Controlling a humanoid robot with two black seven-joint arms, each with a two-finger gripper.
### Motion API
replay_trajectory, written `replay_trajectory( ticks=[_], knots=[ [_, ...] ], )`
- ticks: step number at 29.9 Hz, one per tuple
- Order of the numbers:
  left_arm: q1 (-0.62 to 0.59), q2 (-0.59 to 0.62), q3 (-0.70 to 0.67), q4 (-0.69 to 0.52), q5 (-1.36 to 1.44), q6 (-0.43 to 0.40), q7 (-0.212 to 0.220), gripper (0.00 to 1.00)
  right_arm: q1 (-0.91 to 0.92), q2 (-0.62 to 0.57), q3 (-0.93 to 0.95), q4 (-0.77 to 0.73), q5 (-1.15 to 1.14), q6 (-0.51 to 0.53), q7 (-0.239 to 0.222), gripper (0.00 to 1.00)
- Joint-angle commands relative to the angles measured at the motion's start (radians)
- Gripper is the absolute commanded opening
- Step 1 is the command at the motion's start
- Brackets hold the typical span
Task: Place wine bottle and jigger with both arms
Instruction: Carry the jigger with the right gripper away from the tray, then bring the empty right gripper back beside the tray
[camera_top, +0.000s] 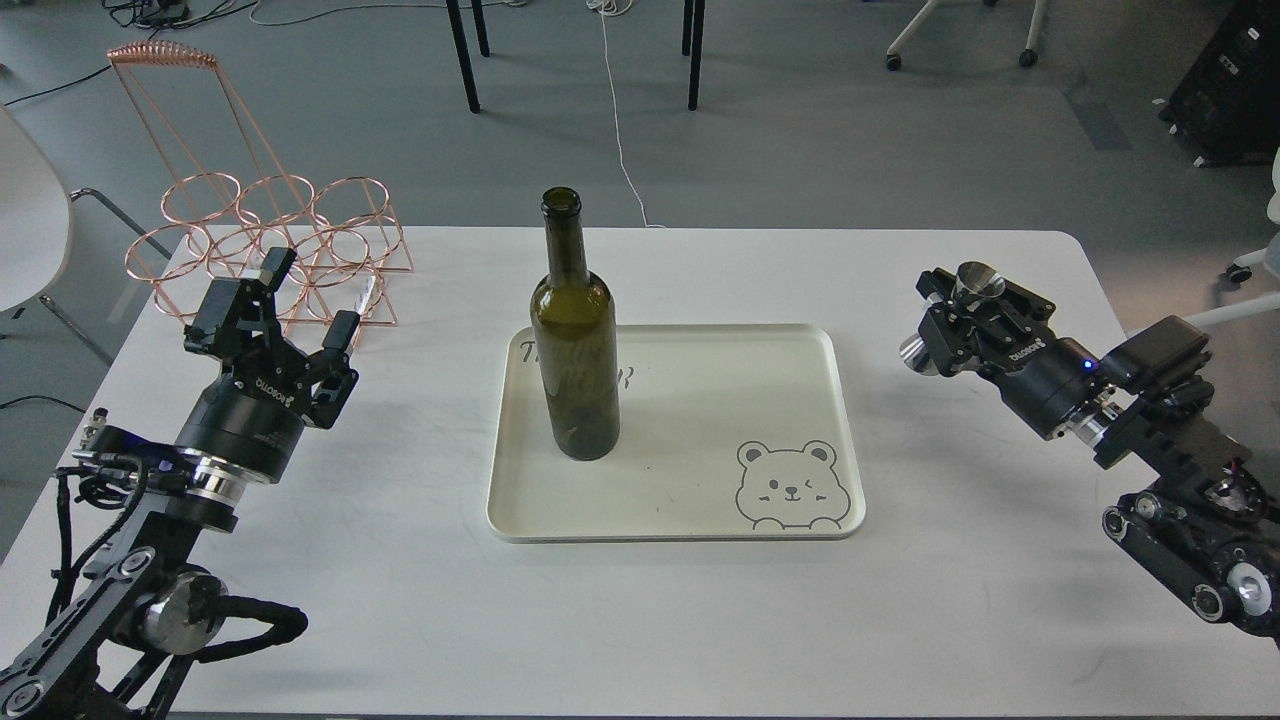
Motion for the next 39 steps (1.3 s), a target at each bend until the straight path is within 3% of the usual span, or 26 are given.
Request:
replay_trajectory(
  ticks=[1,14,26,34,39],
  knots=[
    [0.000,-0.003,0.003,-0.001,0.001,0.000,0.002,0.98,-0.013,-0.006,-0.010,-0.079,0.022,0.000,0.000,0.17],
    [0.000,-0.002,0.003,-0.012,0.001,0.000,0.000,0.98,-0.019,0.032,-0.096,-0.220,0.123,0.000,0.000,0.19],
    [0.000,-0.005,0.003,-0.012,0.003,0.000,0.002,0.98,-0.016,0.064,-0.099,-0.228,0.152,0.000,0.000,0.25],
    [0.000,-0.005,0.004,-0.012,0.003,-0.001,0.002,0.98,-0.016,0.054,-0.128,-0.225,0.152,0.000,0.000,0.68],
    [-0.004,-0.005,0.003,-0.012,0.003,-0.001,0.002,0.98,-0.015,0.051,-0.150,-0.207,0.160,0.000,0.000,0.84]
  ],
)
